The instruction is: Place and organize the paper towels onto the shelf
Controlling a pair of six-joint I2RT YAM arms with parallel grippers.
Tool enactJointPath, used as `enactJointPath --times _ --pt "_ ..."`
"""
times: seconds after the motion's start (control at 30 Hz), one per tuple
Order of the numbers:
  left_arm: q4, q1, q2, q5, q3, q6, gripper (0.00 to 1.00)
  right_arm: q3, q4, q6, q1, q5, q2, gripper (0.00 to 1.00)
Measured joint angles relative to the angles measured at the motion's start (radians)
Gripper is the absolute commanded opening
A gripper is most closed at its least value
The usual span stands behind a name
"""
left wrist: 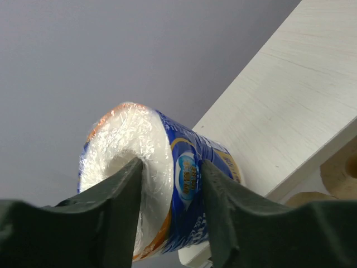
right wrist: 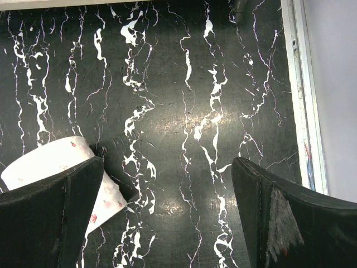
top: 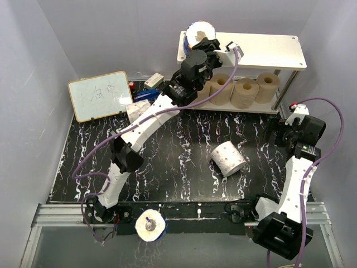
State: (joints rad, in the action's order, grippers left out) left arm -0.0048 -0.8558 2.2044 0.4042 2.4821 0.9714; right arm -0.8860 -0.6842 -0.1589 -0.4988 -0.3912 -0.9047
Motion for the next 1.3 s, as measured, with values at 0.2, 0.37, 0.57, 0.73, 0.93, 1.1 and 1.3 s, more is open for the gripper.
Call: enactJointPath --times 0.2,0.37,0.57,0.73,0.93,1.1,1.3 --pt "0.064 -0.001 0.0 0.006 0.015 0.038 0.98 0.0 0.0 0.0 0.0 0.0 0.0 0.98" --pt "0.137 -0.011 0.0 0.012 0.031 0.069 0.99 0.0 0.0 0.0 0.0 0.0 0.0 0.98" --pt "0.189 -0.029 -0.025 0.06 0.031 0.055 0.99 0.0 0.0 0.0 0.0 0.0 0.0 0.98" --pt "-0.053 0.103 -0.2 0.053 0.002 -0.229 0.99 0.0 0.0 0.0 0.0 0.0 0.004 0.98" --pt "-0.352 0.713 -0.554 -0.105 -0.215 -0.637 0.99 0.0 0.0 0.0 0.0 -0.001 0.004 0.98" --pt "-0.525 0.882 -0.773 -0.446 -0.544 -0.798 0.98 0.0 0.0 0.0 0.0 -0.002 0.004 0.98" --pt "-0.654 0.968 -0.709 -0.782 -0.827 -0.827 0.99 0.0 0.0 0.0 0.0 -0.005 0.007 0.98"
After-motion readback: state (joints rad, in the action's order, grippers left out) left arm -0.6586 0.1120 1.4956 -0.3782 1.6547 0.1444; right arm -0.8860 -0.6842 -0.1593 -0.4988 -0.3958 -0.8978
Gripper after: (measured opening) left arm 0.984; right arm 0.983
